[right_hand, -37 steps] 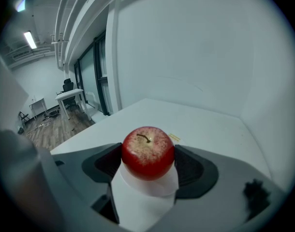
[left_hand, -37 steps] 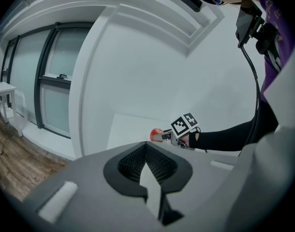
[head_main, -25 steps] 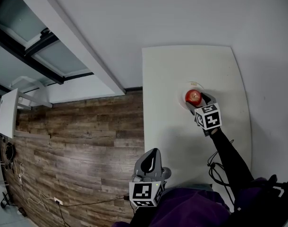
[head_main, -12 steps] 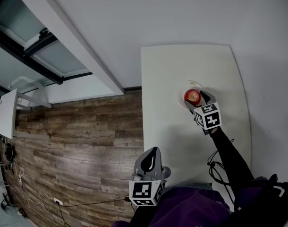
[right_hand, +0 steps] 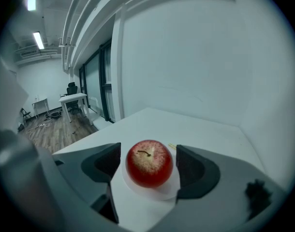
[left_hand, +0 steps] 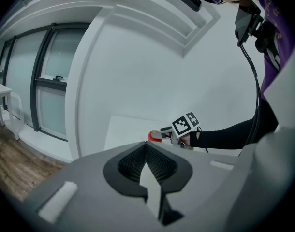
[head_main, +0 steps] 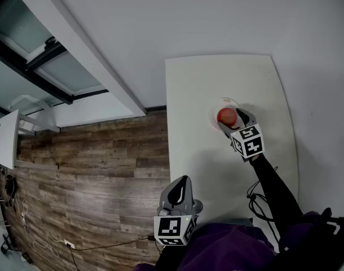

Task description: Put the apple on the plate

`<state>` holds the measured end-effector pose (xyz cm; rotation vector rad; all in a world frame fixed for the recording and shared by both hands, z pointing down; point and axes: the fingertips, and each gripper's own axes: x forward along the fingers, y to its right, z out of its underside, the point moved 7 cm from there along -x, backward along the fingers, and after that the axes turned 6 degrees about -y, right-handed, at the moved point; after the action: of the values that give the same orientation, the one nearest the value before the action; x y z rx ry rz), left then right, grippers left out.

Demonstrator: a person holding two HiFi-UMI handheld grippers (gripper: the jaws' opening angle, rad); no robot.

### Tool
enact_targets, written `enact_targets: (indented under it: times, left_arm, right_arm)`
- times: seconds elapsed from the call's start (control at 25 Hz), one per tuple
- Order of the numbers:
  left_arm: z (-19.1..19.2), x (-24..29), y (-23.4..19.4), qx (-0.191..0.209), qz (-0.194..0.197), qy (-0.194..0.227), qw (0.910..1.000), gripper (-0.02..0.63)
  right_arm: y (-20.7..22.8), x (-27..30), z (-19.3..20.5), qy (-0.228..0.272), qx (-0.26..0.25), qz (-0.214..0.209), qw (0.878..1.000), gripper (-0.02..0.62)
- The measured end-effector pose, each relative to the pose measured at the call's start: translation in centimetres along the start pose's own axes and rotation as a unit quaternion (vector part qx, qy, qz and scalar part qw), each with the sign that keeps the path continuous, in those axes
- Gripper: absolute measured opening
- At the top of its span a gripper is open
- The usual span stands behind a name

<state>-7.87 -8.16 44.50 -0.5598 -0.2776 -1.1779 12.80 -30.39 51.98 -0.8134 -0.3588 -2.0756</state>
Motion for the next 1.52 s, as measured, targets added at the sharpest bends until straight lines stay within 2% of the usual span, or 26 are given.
enact_targets:
  times: [0.6,0.84,1.12,1.28,1.36,1.4,1.52]
  left_arm:
    - [-0.9,-0.6,0.0,0.01,0.009,0.022,0.9997,0.008]
    - [-1.0,-1.3,-0.1,0.007,0.011,0.032,0.9994,0.008]
    - [-1.3,-1.9,0.5,0.005,0.024,0.049,0.9985,0.008]
    - [-1.4,-2.3,1.0,0.01,0.031,0.055,0.998,0.008]
    - [-1.5,-2.5,1.2,0.011,0.034,0.058,0.9977,0.008]
    - [-1.6,-2.6,1.4,0.012,0.035,0.06,0.9975,0.008]
    - [-1.9,-2.9,1.6,0.017,0.039,0.066,0.997,0.008]
  right_arm:
    - [-1.3,-6.0,-1.8,0.055,-0.024,0.023,0.998,0.362]
    - [-2.9,-9.2,-2.1,0.08,-0.003,0.005,0.997,0.36]
    - [-5.4,-13.7,-2.3,0.119,0.028,0.01,0.992,0.345]
    - [-6.5,-16.1,-2.4,0.145,0.037,0.027,0.988,0.218]
    - [-6.9,-17.0,-2.5,0.156,0.039,0.038,0.986,0.095]
    - [-7.0,-17.4,-2.5,0.159,0.04,0.043,0.986,0.066]
    - [-7.4,-18.4,-2.6,0.164,0.039,0.051,0.984,0.038]
